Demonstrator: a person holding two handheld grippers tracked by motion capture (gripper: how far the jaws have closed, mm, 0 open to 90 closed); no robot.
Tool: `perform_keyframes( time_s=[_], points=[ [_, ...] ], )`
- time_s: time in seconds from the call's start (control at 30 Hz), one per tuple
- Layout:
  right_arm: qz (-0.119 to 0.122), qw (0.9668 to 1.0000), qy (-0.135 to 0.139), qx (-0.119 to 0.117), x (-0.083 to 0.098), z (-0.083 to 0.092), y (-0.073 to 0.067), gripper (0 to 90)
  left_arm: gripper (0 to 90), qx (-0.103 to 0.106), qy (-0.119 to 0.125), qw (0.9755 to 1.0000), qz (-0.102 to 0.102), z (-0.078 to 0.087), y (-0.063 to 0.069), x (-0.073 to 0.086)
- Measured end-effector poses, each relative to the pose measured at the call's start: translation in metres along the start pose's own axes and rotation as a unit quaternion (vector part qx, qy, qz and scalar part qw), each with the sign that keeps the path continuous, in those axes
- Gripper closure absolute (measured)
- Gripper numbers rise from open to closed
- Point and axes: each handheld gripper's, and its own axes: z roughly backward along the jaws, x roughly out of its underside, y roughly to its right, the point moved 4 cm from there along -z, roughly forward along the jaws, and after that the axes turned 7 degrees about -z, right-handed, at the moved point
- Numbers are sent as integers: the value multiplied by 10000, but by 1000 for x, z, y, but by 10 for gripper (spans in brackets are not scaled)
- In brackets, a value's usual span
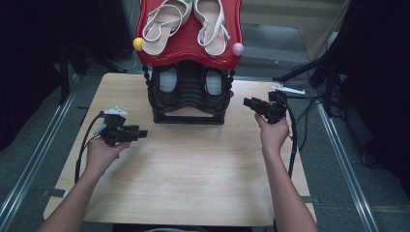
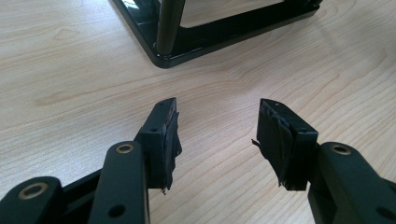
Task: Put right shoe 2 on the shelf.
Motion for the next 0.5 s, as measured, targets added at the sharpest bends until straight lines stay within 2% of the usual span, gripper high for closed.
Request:
perform_keyframes(
  time_s=[0.37,0.5],
  points=[
    [-148,9996,-221,-101,37,-10,4,591,486,12,-36,10000,29,-2,-1,1],
    [-114,9996,-228,-112,46,-12,4,592,486,-10,-52,10000,14,-3,-2,1]
  ],
)
